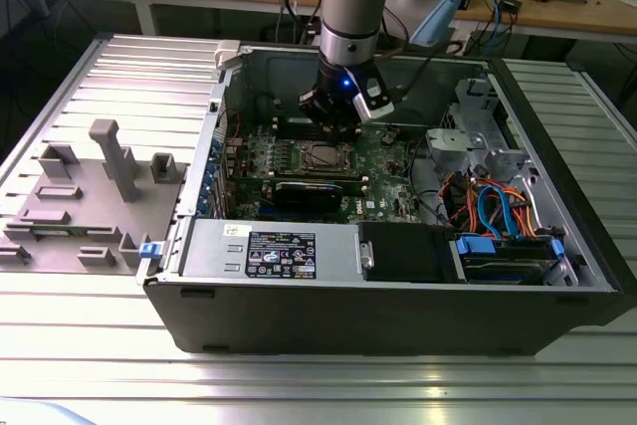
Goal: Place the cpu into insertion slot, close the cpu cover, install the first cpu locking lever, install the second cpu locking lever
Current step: 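Install the first cpu locking lever, then install the second cpu locking lever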
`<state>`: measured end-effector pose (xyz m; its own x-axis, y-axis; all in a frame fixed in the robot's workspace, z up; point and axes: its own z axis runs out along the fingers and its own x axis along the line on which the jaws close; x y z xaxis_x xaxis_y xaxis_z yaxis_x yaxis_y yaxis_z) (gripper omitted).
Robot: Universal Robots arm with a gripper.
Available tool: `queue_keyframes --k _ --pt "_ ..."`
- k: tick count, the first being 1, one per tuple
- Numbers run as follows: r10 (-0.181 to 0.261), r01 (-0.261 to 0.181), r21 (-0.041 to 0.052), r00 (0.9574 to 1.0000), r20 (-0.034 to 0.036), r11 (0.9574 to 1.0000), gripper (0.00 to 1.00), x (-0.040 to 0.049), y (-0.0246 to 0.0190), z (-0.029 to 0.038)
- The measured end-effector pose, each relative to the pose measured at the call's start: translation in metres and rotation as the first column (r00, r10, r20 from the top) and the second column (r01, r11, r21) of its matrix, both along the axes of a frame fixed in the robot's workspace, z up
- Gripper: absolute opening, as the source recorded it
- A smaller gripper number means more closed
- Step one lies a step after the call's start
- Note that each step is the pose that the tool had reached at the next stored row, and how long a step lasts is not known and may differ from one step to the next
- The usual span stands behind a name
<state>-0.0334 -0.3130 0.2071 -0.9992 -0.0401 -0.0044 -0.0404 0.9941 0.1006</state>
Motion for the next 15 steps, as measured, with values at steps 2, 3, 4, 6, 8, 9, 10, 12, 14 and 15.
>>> queue_keyframes --k 2,3,4,6,8,9,10,12,14,15 --pt "0.000 0.000 -0.0002 1.0000 -0.0002 1.0000 0.11 0.0000 0.0000 0.0035" --pt "0.000 0.000 0.0000 1.0000 0.0000 1.0000 0.11 0.0000 0.0001 0.0038" --pt "0.000 0.000 -0.0001 1.0000 0.0000 1.0000 0.11 0.0000 0.0000 0.0038" --pt "0.000 0.000 -0.0019 1.0000 -0.0002 1.0000 0.11 0.0000 -0.0007 0.0037" --pt "0.000 0.000 -0.0029 1.0000 -0.0001 1.0000 0.11 -0.0001 -0.0017 0.0034" --pt "0.000 0.000 -0.0030 1.0000 -0.0001 1.0000 0.11 0.0000 -0.0018 0.0034" --pt "0.000 0.000 -0.0030 1.0000 -0.0001 1.0000 0.11 0.0000 -0.0018 0.0034" --pt "0.000 0.000 -0.0030 1.0000 -0.0001 1.0000 0.11 0.0000 -0.0022 0.0033" --pt "0.000 0.000 -0.0030 1.0000 -0.0001 1.0000 0.11 0.0000 -0.0022 0.0033" --pt "0.000 0.000 -0.0030 1.0000 0.0000 1.0000 0.11 0.0000 -0.0022 0.0033"
